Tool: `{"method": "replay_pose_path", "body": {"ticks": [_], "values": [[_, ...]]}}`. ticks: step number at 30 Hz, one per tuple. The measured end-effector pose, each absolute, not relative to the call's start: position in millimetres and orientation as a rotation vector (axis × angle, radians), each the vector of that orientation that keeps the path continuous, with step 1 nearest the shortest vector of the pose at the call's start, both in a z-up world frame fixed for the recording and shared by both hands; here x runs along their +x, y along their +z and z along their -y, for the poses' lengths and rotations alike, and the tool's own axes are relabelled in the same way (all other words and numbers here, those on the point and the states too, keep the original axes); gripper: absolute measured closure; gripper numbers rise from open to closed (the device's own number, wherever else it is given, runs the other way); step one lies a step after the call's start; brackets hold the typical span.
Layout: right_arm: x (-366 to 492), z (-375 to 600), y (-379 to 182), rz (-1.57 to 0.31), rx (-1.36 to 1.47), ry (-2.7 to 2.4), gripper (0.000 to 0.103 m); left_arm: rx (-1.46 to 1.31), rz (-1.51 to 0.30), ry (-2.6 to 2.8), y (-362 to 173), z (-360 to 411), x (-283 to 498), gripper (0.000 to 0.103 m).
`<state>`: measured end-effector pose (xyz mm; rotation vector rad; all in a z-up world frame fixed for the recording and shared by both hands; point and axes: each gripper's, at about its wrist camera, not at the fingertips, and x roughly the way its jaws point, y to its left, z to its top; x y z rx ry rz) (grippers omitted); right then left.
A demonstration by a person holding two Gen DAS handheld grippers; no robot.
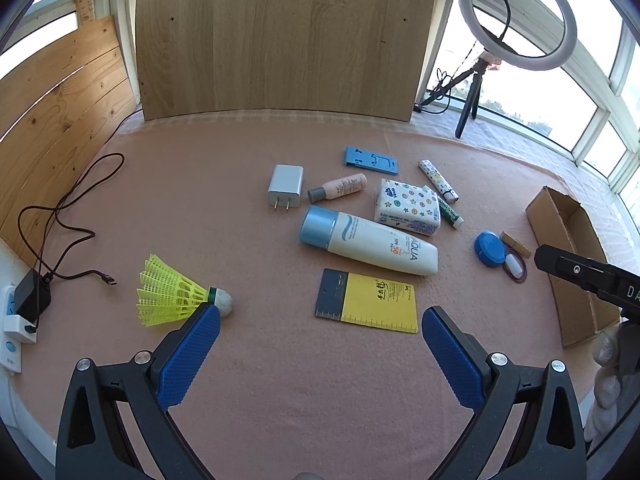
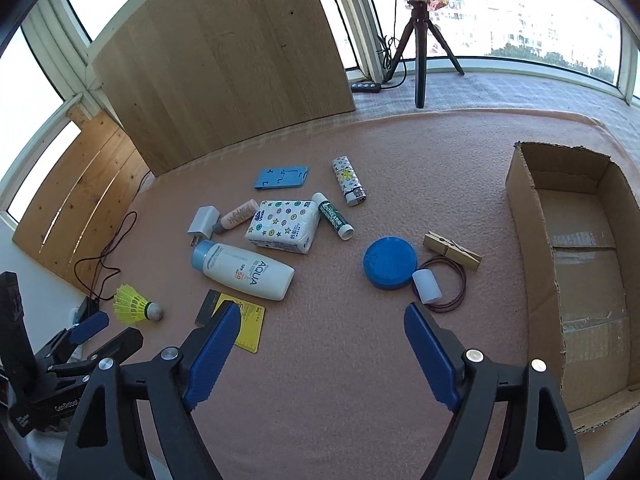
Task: Organize objects
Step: 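Move the right gripper to the yellow notebook card and grasp it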
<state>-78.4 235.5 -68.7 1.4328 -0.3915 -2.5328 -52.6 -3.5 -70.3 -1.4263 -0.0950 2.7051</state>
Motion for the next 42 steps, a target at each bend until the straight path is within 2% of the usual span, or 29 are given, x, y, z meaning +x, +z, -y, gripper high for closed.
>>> {"method": "replay_pose_path", "body": {"ticks": [3,9,11,26,42], "values": [[-90,-224,-74,0.398,1.445,-2.455,0.041,-1.440,0.062,2.694,-79,1,-60,0.005],[-106,-208,-91,0.463,1.495,-2.332,0.048,-1.493,0.076,2.644,-95,1,-76,0.017],[-110,-201,-98,0.454,1.509,-2.296,0.048,-1.512,0.096,2.629,-99,3,-77,0.020],[-133,-117,-127,0.075,1.569,-1.985,0.049,-1.606,0.200,2.681,-114,44,-31,0.020],[-153,-69,-145,-0.159,1.571,-1.929,0.049,-1.621,0.231,2.721,-111,61,-5,0.020]]}}
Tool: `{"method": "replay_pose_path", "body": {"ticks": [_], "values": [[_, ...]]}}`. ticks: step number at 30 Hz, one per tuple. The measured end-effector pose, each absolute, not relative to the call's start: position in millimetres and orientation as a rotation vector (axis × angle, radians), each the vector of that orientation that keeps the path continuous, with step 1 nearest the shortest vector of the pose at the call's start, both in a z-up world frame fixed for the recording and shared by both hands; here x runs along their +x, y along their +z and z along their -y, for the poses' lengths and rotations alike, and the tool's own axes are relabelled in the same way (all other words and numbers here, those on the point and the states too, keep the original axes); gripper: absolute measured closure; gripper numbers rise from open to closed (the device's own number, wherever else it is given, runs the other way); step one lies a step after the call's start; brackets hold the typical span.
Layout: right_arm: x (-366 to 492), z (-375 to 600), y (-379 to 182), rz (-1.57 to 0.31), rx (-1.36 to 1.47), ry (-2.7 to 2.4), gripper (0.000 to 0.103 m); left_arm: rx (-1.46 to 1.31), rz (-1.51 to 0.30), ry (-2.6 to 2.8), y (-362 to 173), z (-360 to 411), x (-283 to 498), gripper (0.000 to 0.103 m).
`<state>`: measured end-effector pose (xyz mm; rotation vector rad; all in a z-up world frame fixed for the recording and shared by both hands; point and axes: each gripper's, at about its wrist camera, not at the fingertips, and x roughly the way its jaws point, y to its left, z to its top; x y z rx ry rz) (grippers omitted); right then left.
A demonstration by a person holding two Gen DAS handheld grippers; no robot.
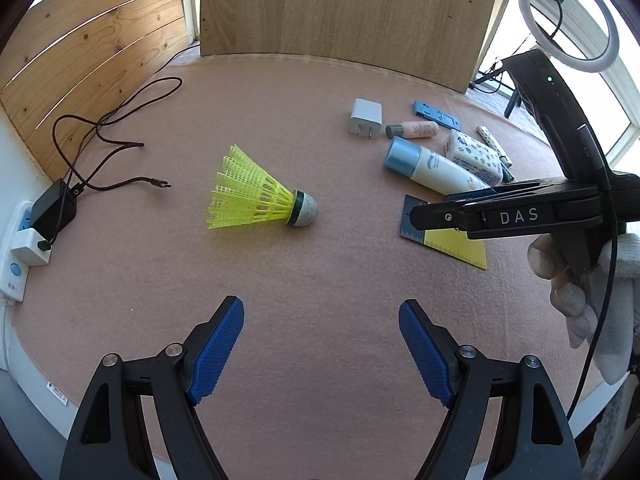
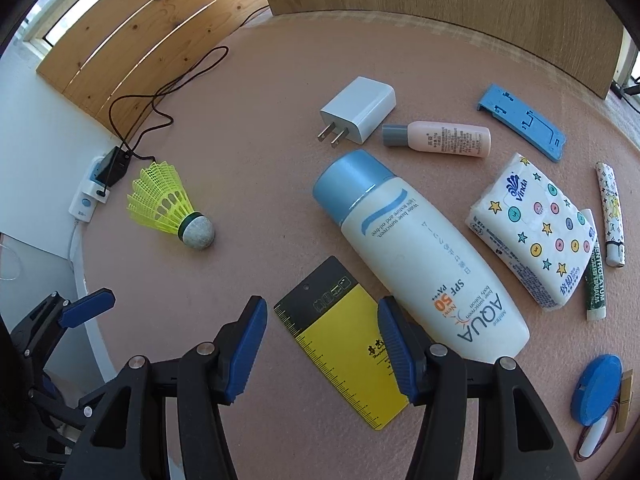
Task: Organize objects
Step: 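Move the right gripper to the yellow notebook card and grasp it, then carry the yellow card with the right gripper into the cardboard box and release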
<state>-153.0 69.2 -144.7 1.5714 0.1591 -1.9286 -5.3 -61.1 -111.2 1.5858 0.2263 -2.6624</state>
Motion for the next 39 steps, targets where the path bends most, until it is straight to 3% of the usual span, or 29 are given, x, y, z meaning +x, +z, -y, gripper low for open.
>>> {"method": "replay_pose_path", "body": {"ticks": [7,27,29,32,39], "values": [[-160,-54,-149,-0.287,1.568,-1.852,0.044,1.582,-0.240,-2.660,-111,64,-8,0.020],[-117,-58,-151,-0.613,1.533,-1.749,0.043,1.595,-0.241,-2.655,-113,60,-17,0.020],[-114,-59,-151,-0.618,1.544,-1.766,0.044,1.592,-0.240,-2.653,-113,60,-18,0.020],[-112,-63,-150,-0.625,1.547,-1.817,0.055,1.586,-0.234,-2.653,-112,60,-18,0.020],[-106,-90,-145,-0.443,1.589,-1.921,0.055,1.588,-0.219,-2.658,-112,56,-18,0.020]]}}
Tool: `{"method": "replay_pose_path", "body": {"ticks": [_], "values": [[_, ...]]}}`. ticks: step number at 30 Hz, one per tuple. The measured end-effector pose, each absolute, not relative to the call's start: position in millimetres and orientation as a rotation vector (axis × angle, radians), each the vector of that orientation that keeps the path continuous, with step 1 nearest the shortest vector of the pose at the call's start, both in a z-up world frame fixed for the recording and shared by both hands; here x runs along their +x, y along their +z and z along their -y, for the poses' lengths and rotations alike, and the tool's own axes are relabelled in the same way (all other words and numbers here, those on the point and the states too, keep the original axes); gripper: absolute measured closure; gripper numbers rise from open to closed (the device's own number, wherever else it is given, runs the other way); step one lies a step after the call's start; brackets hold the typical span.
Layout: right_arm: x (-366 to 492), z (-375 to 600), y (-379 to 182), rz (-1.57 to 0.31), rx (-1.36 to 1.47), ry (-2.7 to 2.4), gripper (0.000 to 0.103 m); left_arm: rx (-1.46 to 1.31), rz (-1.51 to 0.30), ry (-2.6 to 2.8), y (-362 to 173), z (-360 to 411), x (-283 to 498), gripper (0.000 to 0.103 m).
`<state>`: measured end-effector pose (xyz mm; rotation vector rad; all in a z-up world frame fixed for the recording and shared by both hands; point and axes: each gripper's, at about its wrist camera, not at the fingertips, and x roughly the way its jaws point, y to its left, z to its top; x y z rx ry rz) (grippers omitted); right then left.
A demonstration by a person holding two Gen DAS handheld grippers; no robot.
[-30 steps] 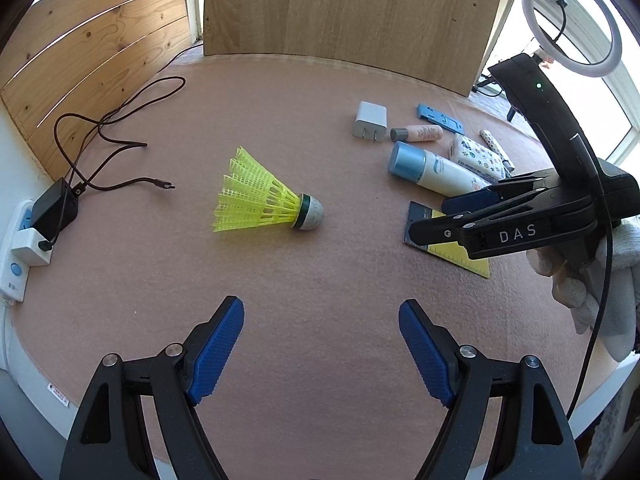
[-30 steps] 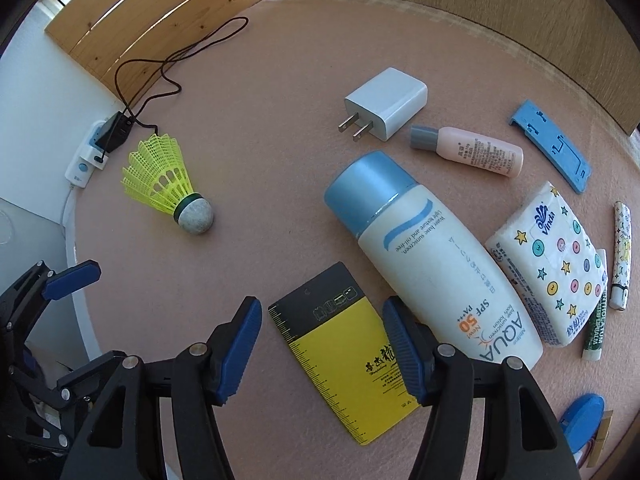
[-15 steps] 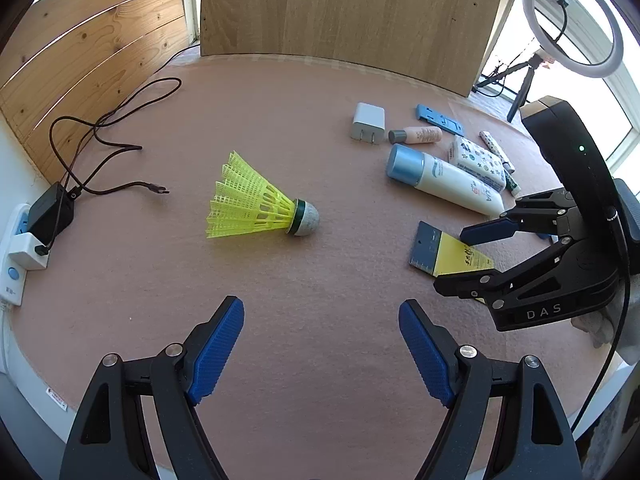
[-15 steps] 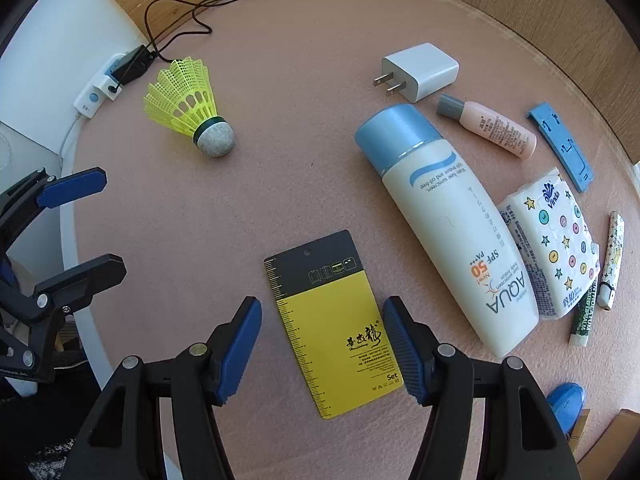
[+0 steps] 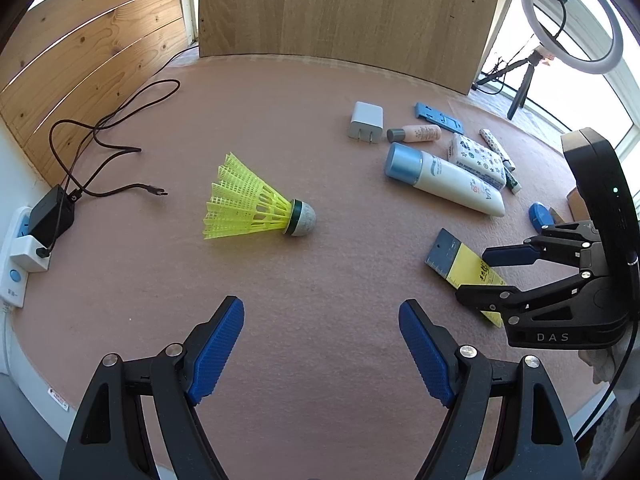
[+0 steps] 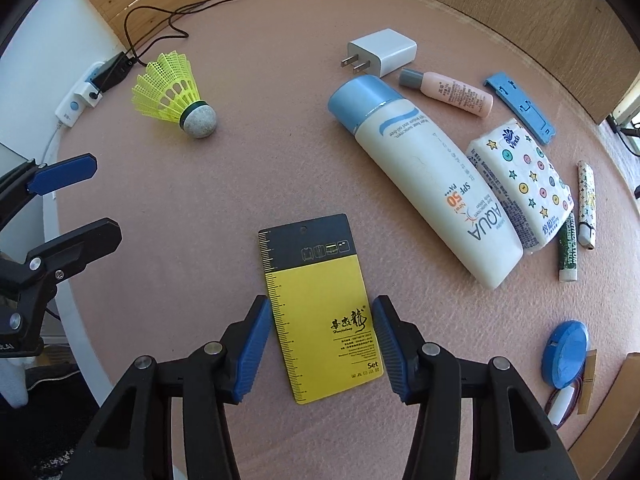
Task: Organize objects
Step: 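Carry the yellow card with the right gripper into the cardboard box and release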
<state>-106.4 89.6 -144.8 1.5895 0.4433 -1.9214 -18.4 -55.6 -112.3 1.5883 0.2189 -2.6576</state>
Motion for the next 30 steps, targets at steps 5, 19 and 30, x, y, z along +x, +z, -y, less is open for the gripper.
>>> {"method": "replay_pose_path", "body": {"ticks": [5,19,30], "values": [[-97,-129,-128,-0.237,1.598,-2.057,0.055,1.592,-0.204,-2.676,-111,47,-22,0.020],[-50,-281,-57,0.137,1.548,-2.550,0.055,1.629,-0.112,-2.799,-103,-13,-49,0.020],[-39,-382,-47,0.257,1.601,-2.819,0.055,1.661,-0.042,-2.843,-101,-45,-59,0.020]]}}
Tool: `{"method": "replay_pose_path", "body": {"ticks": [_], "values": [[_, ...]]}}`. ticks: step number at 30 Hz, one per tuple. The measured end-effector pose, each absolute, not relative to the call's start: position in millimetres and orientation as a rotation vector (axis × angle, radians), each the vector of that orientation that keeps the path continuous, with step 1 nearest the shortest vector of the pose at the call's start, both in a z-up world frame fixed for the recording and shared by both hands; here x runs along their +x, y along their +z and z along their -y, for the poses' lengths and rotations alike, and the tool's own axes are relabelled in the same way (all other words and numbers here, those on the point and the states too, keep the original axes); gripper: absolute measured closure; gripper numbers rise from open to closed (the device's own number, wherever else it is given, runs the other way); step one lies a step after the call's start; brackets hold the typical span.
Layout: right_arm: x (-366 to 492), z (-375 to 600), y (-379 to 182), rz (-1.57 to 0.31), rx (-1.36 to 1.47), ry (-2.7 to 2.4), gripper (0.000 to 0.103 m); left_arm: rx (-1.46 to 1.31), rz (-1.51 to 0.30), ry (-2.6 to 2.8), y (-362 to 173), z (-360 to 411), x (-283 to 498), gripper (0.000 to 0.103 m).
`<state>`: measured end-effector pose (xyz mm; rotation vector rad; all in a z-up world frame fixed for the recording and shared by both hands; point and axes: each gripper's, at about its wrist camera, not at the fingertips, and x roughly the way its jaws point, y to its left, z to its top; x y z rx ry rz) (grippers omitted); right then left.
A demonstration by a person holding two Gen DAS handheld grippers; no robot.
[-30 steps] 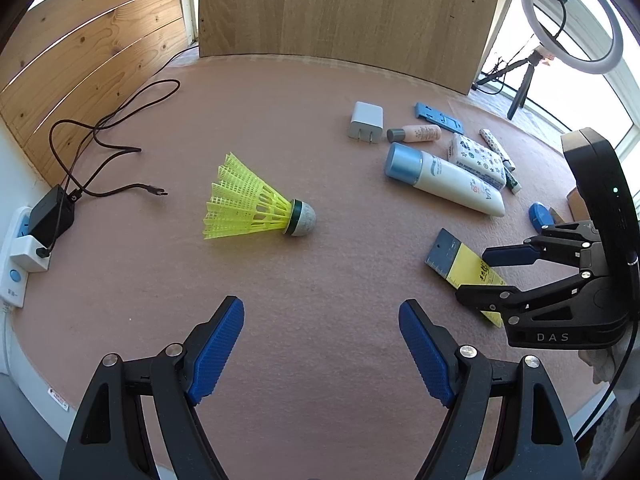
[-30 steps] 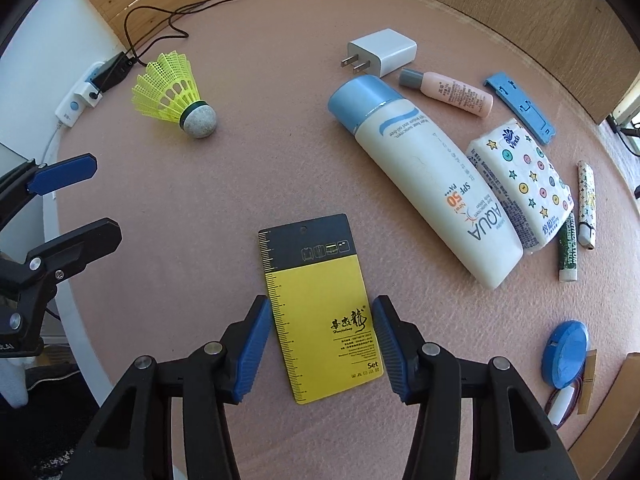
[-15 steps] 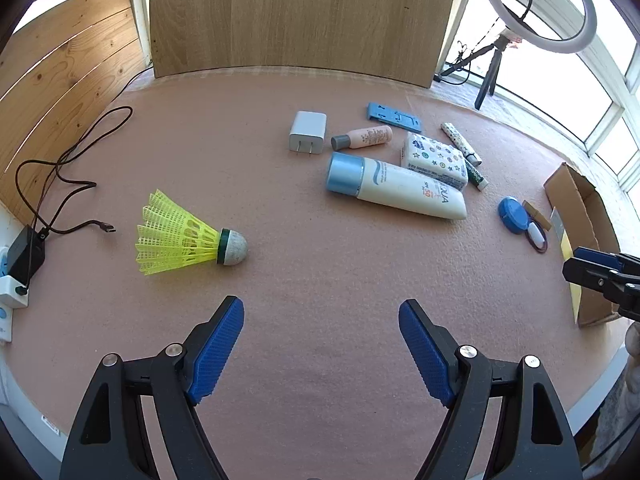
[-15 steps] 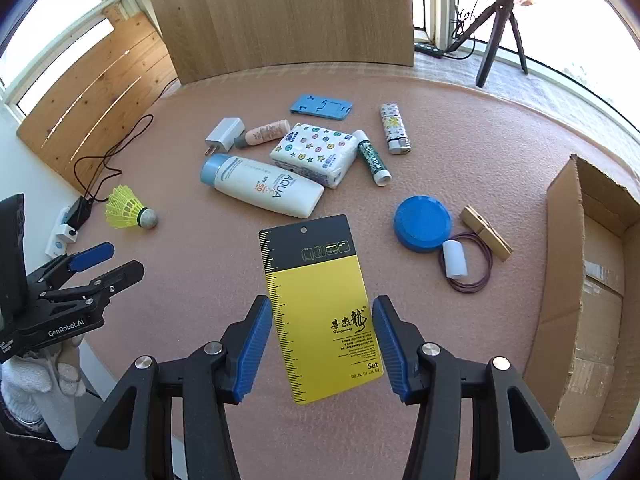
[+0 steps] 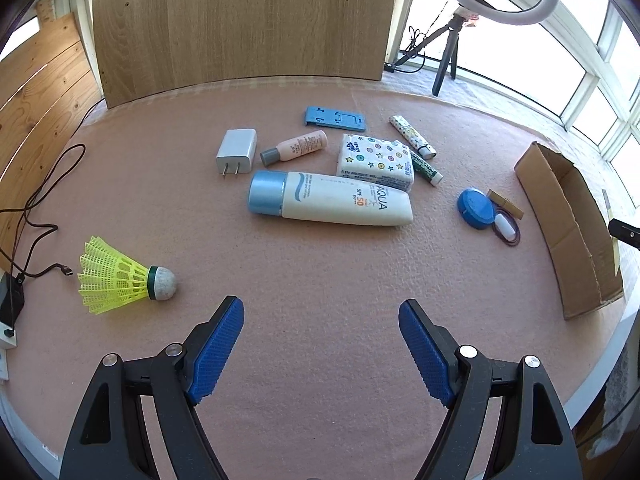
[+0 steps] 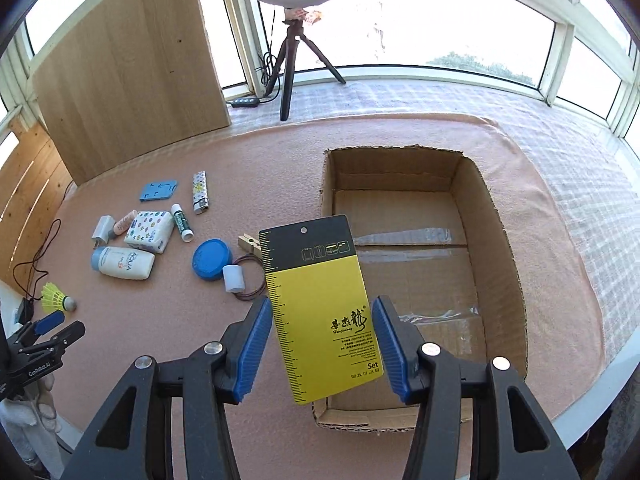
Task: Organize objects
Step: 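Carry the yellow card with the right gripper into the cardboard box and release, then move the right gripper to the white AQUA bottle and grasp it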
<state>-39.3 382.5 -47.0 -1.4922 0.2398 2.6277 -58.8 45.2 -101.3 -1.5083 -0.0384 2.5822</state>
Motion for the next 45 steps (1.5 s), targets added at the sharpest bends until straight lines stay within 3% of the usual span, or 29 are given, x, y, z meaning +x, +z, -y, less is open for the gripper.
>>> {"method": "replay_pose_path", "body": {"ticks": [7,8,9,11,28,39,45], "values": [[-39,-407,-55,-0.250,-1.479,2.574,0.054,-1.513,0.023,2.580,-102,-49,-62,0.020],[-39,-407,-56,-0.254,-1.491,2.581,0.047,-1.514,0.022,2.581,-103,-48,-63,0.020],[-39,-406,-57,-0.249,-1.488,2.575,0.034,-1.515,0.023,2.584,-103,-47,-64,0.020],[-39,-403,-55,-0.220,-1.443,2.578,0.027,-1.518,0.030,2.588,-103,-45,-65,0.020],[-65,-356,-52,-0.193,-1.483,2.663,0.027,-1.554,0.054,2.615,-109,-23,-93,0.020],[-100,-290,-63,-0.378,-1.621,2.805,0.027,-1.527,0.129,2.641,-99,-6,-136,0.020],[-117,-259,-79,-0.411,-1.716,2.817,0.027,-1.525,0.044,2.665,-100,-15,-175,0.020]]}}
